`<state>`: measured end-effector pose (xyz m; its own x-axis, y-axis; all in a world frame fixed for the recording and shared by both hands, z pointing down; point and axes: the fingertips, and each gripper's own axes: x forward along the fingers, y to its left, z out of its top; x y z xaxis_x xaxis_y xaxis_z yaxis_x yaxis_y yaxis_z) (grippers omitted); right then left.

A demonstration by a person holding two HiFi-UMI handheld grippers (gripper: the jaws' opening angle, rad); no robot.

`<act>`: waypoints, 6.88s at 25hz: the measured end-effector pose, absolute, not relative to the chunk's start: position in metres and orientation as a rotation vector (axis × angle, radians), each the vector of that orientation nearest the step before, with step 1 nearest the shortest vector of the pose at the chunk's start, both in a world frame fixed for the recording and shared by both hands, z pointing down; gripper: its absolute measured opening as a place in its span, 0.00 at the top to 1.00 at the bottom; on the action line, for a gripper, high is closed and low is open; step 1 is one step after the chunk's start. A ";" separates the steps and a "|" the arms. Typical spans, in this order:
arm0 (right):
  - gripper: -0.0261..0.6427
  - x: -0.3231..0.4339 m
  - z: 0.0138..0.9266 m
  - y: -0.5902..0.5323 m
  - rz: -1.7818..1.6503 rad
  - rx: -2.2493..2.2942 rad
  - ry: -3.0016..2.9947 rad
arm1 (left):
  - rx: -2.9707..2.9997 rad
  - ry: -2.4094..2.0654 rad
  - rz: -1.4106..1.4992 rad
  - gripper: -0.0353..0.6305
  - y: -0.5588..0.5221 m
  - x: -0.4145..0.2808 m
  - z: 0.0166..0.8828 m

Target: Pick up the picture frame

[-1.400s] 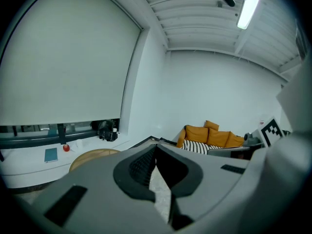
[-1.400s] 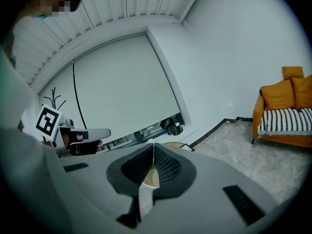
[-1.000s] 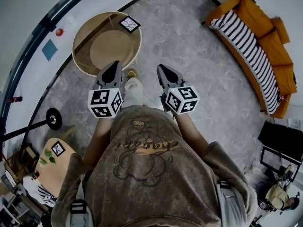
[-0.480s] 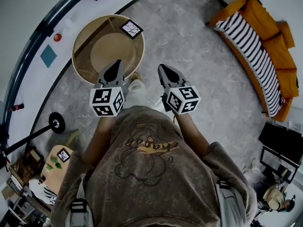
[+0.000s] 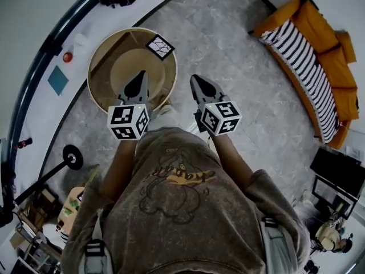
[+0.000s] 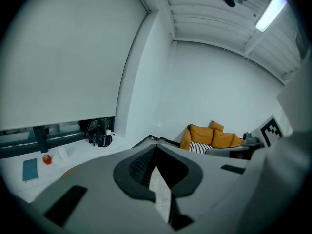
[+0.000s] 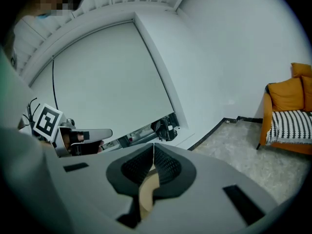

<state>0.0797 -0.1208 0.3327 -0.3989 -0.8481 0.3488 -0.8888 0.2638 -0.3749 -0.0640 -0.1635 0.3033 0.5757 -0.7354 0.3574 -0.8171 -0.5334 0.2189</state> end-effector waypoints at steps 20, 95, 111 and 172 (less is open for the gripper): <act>0.93 0.098 0.316 -0.206 0.773 1.638 -2.447 | 2.444 -1.256 0.339 0.92 -0.243 -0.041 0.292; 0.61 0.096 0.726 -0.388 1.236 1.271 -2.248 | 2.127 -1.238 0.436 0.92 -0.352 -0.006 0.630; 0.61 0.074 0.794 -0.399 1.373 1.115 -2.168 | 2.106 -1.206 0.448 0.92 -0.355 -0.009 0.643; 0.84 0.090 0.653 -0.342 1.588 1.128 -2.213 | 2.011 -1.191 0.497 0.92 -0.315 -0.012 0.580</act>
